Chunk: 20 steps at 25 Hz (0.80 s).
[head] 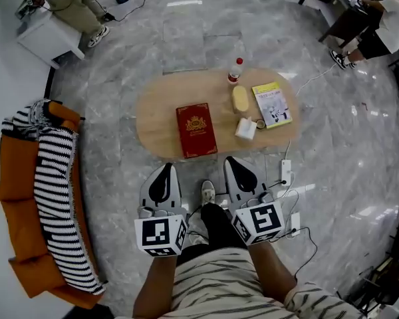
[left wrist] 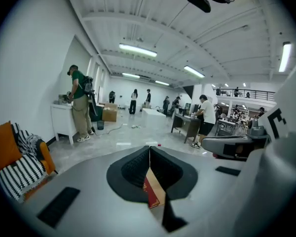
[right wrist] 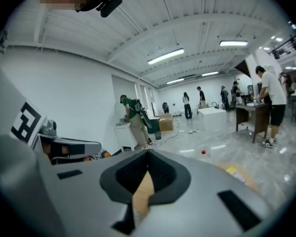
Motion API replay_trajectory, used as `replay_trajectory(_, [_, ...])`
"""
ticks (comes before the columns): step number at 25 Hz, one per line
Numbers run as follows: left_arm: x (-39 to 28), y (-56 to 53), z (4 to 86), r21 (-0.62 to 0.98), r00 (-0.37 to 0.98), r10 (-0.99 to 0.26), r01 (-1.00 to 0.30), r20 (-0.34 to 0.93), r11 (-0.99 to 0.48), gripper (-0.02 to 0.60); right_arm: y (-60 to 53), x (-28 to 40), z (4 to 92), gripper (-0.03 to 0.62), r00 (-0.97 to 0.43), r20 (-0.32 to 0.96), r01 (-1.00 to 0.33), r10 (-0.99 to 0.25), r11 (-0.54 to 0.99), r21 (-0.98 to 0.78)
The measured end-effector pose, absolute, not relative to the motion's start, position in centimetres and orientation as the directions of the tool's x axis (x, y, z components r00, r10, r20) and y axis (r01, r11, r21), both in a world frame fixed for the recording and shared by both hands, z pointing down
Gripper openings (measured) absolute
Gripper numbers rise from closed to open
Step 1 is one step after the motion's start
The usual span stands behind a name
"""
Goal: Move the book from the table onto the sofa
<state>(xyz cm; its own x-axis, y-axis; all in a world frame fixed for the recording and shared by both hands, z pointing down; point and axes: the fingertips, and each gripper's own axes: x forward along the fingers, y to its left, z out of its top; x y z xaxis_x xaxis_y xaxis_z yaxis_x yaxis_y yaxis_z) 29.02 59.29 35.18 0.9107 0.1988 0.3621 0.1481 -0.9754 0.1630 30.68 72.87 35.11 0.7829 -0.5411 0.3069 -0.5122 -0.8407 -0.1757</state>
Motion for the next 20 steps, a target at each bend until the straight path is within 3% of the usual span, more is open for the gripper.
replay_trajectory(9, [36.4, 59.7, 48.1, 0.198, 0.843, 0.186, 0.096, 0.506, -0.975, 0.005, 73.0, 38.2, 47.6, 0.012, 0.709, 0.423, -0.520, -0.564, -0.824, -0.226])
replay_trajectory(20, [37.7, 59.7, 61.7, 0.250, 0.745, 0.212, 0.063, 0.633, -0.966, 0.006, 73.2, 40.5, 61.5, 0.012, 0.656, 0.562, -0.438, -0.503, -0.861, -0.260])
